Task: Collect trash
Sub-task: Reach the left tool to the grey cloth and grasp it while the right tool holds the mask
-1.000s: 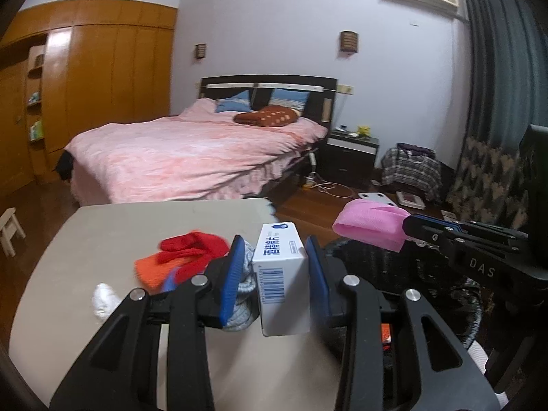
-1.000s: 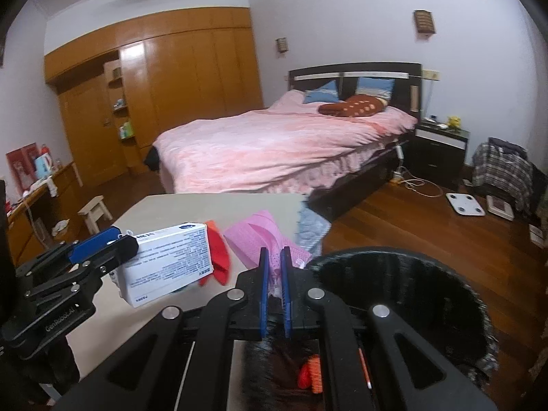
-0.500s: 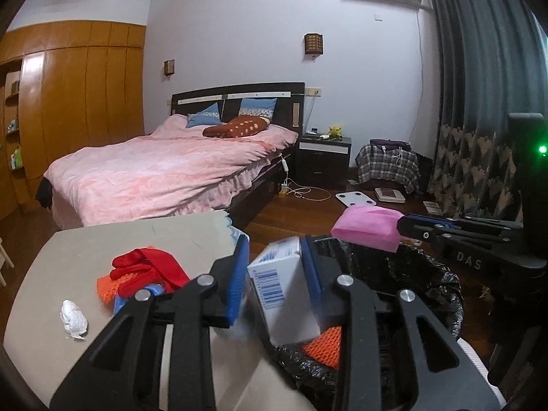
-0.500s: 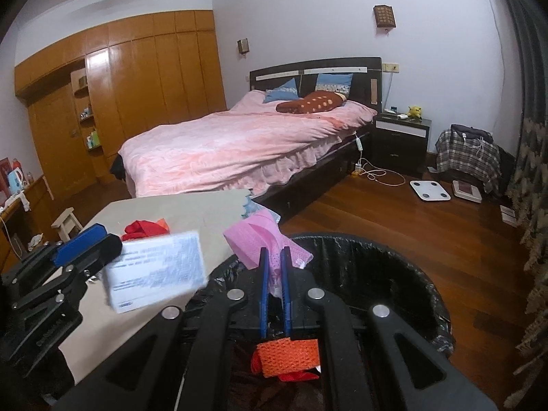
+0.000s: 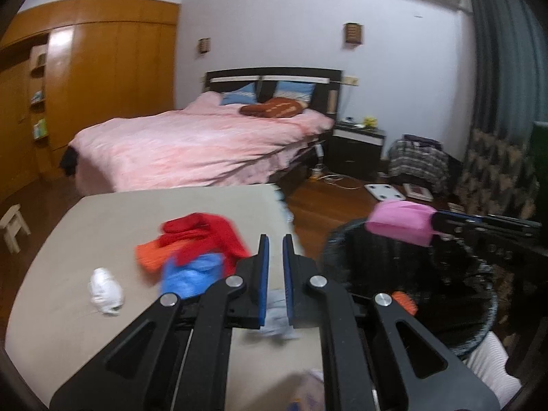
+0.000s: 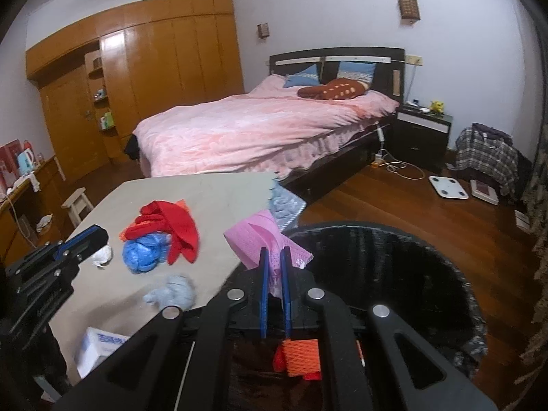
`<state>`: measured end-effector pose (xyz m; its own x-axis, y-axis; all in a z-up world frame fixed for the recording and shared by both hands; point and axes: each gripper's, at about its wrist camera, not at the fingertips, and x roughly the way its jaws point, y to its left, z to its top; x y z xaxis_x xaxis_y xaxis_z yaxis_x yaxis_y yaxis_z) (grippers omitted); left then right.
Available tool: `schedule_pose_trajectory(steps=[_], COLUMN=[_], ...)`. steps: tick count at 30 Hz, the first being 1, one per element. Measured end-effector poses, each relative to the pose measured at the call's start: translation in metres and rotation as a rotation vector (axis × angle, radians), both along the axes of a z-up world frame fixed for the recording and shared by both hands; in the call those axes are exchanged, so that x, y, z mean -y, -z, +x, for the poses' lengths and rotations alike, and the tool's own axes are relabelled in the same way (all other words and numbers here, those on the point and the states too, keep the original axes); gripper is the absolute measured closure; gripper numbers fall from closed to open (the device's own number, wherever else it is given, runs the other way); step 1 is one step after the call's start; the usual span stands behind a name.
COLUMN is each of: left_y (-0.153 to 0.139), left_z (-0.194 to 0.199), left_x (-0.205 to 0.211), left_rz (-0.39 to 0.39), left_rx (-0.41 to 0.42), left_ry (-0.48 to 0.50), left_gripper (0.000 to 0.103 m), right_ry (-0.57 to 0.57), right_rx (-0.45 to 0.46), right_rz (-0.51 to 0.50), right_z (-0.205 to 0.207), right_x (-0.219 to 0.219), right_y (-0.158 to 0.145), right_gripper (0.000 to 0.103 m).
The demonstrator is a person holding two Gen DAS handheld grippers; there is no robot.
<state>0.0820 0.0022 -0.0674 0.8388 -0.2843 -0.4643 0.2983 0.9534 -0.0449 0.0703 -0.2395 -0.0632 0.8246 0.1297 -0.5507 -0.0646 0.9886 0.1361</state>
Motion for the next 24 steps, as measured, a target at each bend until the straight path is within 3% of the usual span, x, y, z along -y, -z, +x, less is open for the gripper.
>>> schedule_pose_trajectory(steps=[3,7,13,18,24], left_y=[0.003,0.01,0.014,0.007,0.012], left_z=[0.003,0.005,0.0,-0.003,0.0], left_x=[-0.018,-0.038,-0.034,-0.024,-0.01], left_rz=[0.018,0.03,0.034,0.044,-0.006], left_rx=[-0.007,-0.032,-0.074,-0.052,-0.115], left_ry=[-0.046,-0.088,-0.069,-0.045,-0.032], left_gripper=[0.093,0.072,0.051,0.045,0.044], right_ry=[-0.022,-0.047,-0.056,-0.047,-0.034], right_rx=[0.001,0.005,-0.009,-0.007,0.0], right_rz=[0.007,0.018,0.032,0.035,0.036], right_z=[0.002,0.002,0.0,0.0,-0.002], right_x=[-0.008,-0.017,-0.019,-0.015,-0.01], right_y=[0.002,0.004,0.012,0.011,0.01], right_gripper=[0.096,0.096,0.096,0.096,0.096])
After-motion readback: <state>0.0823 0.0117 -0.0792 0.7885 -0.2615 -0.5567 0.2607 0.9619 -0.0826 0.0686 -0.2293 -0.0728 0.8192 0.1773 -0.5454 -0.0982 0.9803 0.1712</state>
